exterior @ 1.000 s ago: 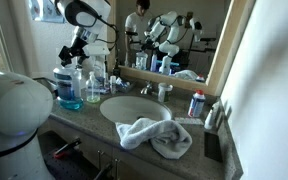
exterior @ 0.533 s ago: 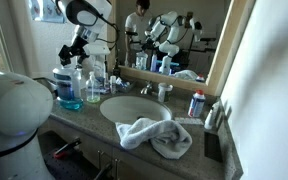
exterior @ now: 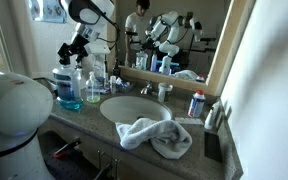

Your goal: Put the black lid on the Listerine bottle then move it to the bottom left side of the counter

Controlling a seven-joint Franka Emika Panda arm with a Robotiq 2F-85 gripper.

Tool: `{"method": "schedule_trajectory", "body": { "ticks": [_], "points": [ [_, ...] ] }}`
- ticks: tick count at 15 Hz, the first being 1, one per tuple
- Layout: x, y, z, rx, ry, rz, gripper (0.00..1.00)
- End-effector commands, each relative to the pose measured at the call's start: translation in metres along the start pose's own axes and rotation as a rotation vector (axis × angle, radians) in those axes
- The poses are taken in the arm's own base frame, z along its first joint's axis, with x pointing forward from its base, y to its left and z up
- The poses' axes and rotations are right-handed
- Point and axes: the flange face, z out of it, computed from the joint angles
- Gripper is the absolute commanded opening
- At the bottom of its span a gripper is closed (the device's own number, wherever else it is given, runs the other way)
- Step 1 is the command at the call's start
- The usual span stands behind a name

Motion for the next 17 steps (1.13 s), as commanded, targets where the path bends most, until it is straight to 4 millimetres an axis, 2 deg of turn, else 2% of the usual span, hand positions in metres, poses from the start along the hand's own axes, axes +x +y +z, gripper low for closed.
{"method": "schedule_trajectory", "body": {
  "ticks": [1,5,13,17],
  "points": [
    [0.003,-0.005,-0.014,0.027,0.058,-0.084,1.00],
    [0.001,-0.008,-0.030,0.027,0.105,-0.161,1.00],
    [0.013,-0.009,-0.089,-0.003,0.170,-0.321,1.00],
    [0.020,-0.005,-0.102,-0.003,0.173,-0.348,1.00]
  ]
}}
